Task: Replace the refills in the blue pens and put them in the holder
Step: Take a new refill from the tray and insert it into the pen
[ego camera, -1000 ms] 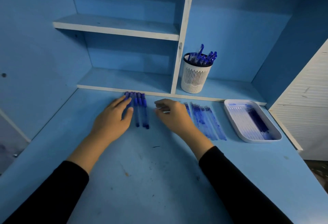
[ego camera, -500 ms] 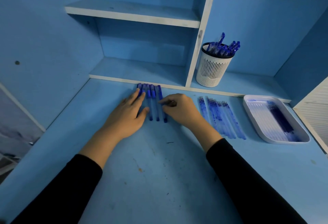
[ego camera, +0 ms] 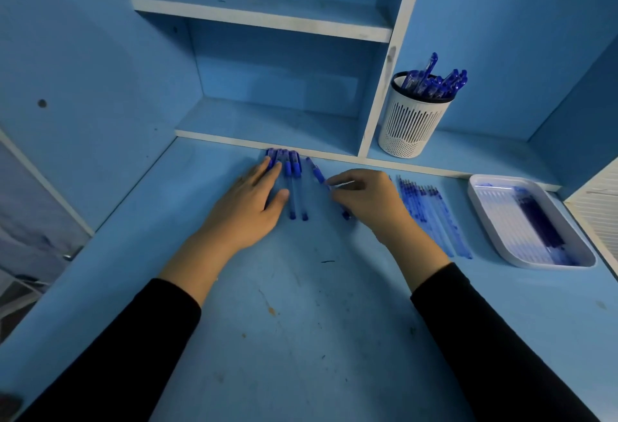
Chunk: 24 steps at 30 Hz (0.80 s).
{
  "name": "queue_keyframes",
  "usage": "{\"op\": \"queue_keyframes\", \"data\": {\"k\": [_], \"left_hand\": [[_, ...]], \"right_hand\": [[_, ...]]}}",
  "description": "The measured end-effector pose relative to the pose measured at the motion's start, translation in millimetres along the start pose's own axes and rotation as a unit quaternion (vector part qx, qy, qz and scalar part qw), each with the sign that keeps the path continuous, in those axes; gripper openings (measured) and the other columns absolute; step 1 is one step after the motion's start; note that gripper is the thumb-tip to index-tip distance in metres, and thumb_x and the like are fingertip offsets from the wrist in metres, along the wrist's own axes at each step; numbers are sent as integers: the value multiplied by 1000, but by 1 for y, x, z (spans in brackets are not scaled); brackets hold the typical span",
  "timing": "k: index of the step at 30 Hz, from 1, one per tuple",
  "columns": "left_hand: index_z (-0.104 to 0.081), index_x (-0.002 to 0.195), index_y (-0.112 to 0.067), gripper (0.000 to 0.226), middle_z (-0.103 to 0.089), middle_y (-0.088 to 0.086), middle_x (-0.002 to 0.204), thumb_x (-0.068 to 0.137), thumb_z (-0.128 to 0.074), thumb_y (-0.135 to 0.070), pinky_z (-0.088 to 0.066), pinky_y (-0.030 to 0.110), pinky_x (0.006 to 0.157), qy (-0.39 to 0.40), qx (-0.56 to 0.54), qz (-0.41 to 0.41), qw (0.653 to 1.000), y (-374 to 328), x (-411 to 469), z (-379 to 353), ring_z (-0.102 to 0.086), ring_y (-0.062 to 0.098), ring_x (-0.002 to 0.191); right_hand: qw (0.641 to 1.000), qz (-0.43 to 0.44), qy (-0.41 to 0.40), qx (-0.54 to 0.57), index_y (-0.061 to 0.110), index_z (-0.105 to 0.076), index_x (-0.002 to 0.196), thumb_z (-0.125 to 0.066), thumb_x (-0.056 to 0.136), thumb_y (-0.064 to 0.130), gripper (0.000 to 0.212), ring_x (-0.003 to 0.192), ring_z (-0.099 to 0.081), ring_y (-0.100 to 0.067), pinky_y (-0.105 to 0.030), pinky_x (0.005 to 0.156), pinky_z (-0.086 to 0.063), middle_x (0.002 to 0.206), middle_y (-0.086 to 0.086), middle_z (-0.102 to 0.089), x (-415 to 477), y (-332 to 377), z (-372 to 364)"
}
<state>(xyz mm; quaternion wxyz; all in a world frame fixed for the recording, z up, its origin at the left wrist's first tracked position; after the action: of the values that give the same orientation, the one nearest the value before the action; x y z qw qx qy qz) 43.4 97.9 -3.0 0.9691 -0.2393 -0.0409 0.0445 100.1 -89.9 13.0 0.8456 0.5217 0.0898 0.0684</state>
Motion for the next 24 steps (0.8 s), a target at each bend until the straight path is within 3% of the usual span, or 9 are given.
{"op": "queue_keyframes", "data": {"k": [4,8,10,13,16,19,21,24], "left_hand": [[-28,154,-25,53,-14,-14,162,104,-39,-37,-18,26,118,-58,-46,-35,997,-6,2,5,-13,4,149],[-49,143,-27,42,-52,-12,143,103,-45,-37,-35,18,109,-127,-223,-66,964,-27,-7,7,-47,4,133],[-49,141,-33,39,-63,-17,127,103,-46,-35,-43,16,101,-118,-296,-69,945,-43,-14,2,-60,1,117],[-44,139,-42,39,-69,-25,102,102,-48,-30,-52,32,98,-100,-367,-73,922,-65,-22,-3,-65,-2,105],[-47,140,-32,43,-73,-18,102,100,-55,-20,-52,38,100,-100,-464,-70,877,-75,-27,-5,-67,4,106],[-54,131,-33,40,-75,-8,102,96,-61,-15,-53,33,97,-124,-513,-64,847,-78,-32,-3,-71,13,100],[-56,129,-29,39,-76,-6,100,96,-61,-11,-54,25,88,-132,-518,-67,842,-77,-33,0,-72,12,93],[-61,126,-26,36,-75,-5,98,94,-64,-10,-54,19,79,-125,-484,-79,862,-73,-35,2,-72,13,84]], "right_hand": [[975,-60,17,212,13,-74,96,-70,83,3,17,71,-56,-16,-25,68,-47,79,-5,-68,-21,-10,7],[946,-52,35,317,12,-74,94,-69,83,0,17,80,-67,-14,-19,74,-53,88,-3,-74,-45,-9,11],[947,-33,24,318,12,-75,95,-70,82,-1,18,82,-69,-13,-20,78,-55,88,-2,-75,-55,-8,13],[953,-1,-5,304,11,-75,96,-71,81,-1,20,85,-71,-12,-21,81,-56,90,-2,-76,-69,-5,15],[956,36,-24,289,12,-74,97,-71,82,-2,21,90,-72,-12,-18,82,-54,92,1,-76,-81,-1,14],[955,70,-9,289,11,-74,99,-69,83,-3,21,92,-71,-9,-17,84,-53,94,3,-76,-89,3,10],[959,87,-14,271,13,-74,97,-69,84,-1,20,89,-70,-5,-15,80,-52,92,4,-76,-91,3,12],[958,107,-70,257,14,-73,100,-71,84,4,19,81,-67,-6,-17,78,-52,86,3,-74,-89,-1,25]]}}
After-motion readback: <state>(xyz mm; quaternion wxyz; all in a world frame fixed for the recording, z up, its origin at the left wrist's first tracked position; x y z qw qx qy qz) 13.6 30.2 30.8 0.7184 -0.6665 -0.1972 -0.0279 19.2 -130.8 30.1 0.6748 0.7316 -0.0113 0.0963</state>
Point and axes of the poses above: each hand's wrist, its own x-axis towards the middle knuckle, its own z-axis out of the back of the hand, y = z × x, the point moved 6 cm from there along x, towards the middle knuckle
